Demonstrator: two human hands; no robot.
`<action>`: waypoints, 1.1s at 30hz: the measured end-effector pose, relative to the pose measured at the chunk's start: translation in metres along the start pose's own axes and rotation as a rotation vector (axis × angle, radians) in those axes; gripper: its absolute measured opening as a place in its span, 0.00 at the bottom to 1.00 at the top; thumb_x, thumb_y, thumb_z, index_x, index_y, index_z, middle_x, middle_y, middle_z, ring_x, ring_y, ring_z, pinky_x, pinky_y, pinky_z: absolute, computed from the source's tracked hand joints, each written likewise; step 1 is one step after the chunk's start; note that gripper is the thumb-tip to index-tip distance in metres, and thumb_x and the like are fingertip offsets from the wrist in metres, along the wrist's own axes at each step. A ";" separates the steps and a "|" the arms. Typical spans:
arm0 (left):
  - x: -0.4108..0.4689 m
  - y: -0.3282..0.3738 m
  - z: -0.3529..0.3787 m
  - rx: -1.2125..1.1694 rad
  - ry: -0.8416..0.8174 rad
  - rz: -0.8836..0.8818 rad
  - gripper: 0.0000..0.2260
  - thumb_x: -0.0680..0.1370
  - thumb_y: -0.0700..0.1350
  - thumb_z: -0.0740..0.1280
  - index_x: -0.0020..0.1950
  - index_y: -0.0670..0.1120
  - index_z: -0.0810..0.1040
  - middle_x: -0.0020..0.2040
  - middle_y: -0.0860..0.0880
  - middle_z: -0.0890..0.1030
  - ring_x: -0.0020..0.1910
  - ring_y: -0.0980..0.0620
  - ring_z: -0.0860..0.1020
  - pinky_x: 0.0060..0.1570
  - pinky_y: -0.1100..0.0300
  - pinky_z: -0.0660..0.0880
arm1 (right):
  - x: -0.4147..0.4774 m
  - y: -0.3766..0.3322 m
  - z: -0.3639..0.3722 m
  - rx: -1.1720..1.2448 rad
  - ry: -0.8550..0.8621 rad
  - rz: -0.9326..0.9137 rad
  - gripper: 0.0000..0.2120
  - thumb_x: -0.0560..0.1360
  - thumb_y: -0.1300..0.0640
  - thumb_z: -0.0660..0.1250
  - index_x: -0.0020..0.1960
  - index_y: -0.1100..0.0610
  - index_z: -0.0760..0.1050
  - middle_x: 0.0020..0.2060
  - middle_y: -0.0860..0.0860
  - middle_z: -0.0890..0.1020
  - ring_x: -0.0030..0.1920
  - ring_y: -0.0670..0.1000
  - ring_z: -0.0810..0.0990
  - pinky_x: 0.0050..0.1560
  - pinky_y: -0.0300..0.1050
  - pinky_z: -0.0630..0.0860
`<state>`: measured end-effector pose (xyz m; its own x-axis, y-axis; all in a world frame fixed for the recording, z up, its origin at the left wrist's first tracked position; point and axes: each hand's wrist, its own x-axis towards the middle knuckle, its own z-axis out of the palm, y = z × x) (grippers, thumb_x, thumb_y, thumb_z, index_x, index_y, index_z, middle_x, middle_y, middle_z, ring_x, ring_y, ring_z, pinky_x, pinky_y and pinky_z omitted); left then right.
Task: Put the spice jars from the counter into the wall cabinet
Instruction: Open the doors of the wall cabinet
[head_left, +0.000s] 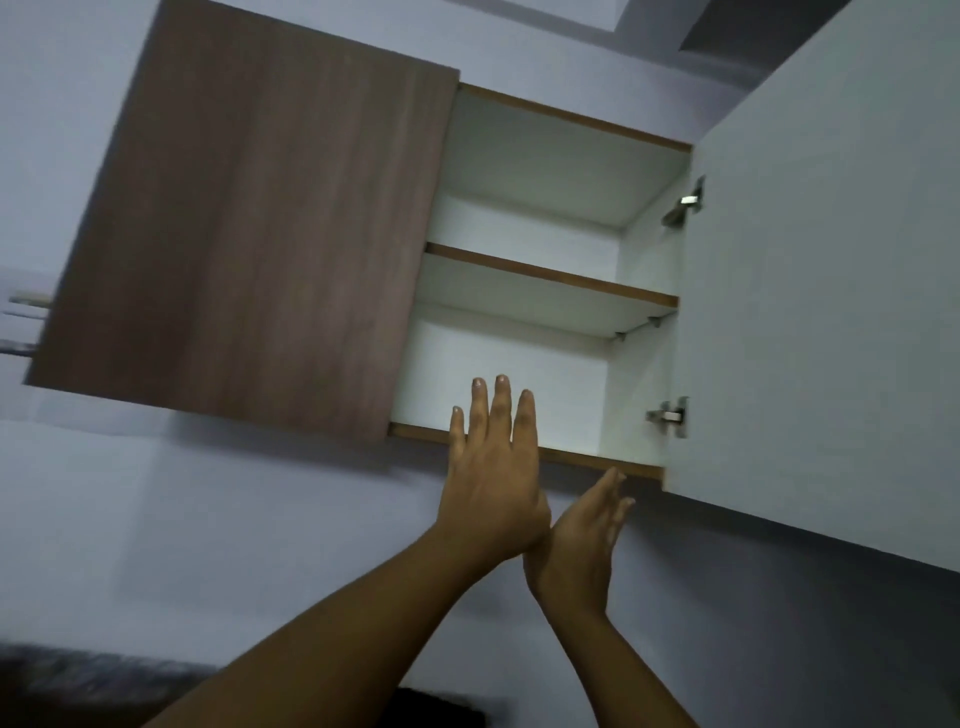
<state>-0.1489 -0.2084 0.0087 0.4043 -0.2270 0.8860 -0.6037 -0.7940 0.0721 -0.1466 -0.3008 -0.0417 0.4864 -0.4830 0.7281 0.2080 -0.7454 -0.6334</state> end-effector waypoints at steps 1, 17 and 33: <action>-0.001 -0.026 0.000 0.021 0.007 -0.015 0.39 0.74 0.48 0.61 0.76 0.44 0.40 0.76 0.42 0.37 0.73 0.41 0.33 0.71 0.44 0.36 | 0.001 -0.007 0.018 0.022 -0.011 -0.019 0.41 0.77 0.45 0.59 0.75 0.59 0.36 0.76 0.54 0.42 0.75 0.57 0.37 0.71 0.54 0.58; 0.011 -0.276 0.026 0.226 0.029 -0.042 0.39 0.73 0.43 0.62 0.75 0.41 0.41 0.77 0.40 0.41 0.75 0.42 0.38 0.71 0.49 0.38 | 0.034 -0.099 0.223 0.232 -0.069 -0.152 0.31 0.79 0.45 0.53 0.76 0.53 0.46 0.76 0.57 0.41 0.74 0.58 0.57 0.65 0.54 0.65; 0.030 -0.321 0.050 0.396 0.103 0.020 0.41 0.74 0.36 0.64 0.73 0.40 0.34 0.75 0.39 0.36 0.71 0.40 0.32 0.69 0.41 0.37 | 0.064 -0.107 0.249 0.313 -0.028 -0.215 0.20 0.79 0.60 0.55 0.71 0.62 0.63 0.60 0.58 0.75 0.65 0.58 0.69 0.63 0.55 0.71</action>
<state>0.0912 0.0113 -0.0104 0.3121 -0.2033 0.9281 -0.2918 -0.9501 -0.1100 0.0733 -0.1378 0.0074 0.4251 -0.3148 0.8487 0.5551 -0.6499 -0.5191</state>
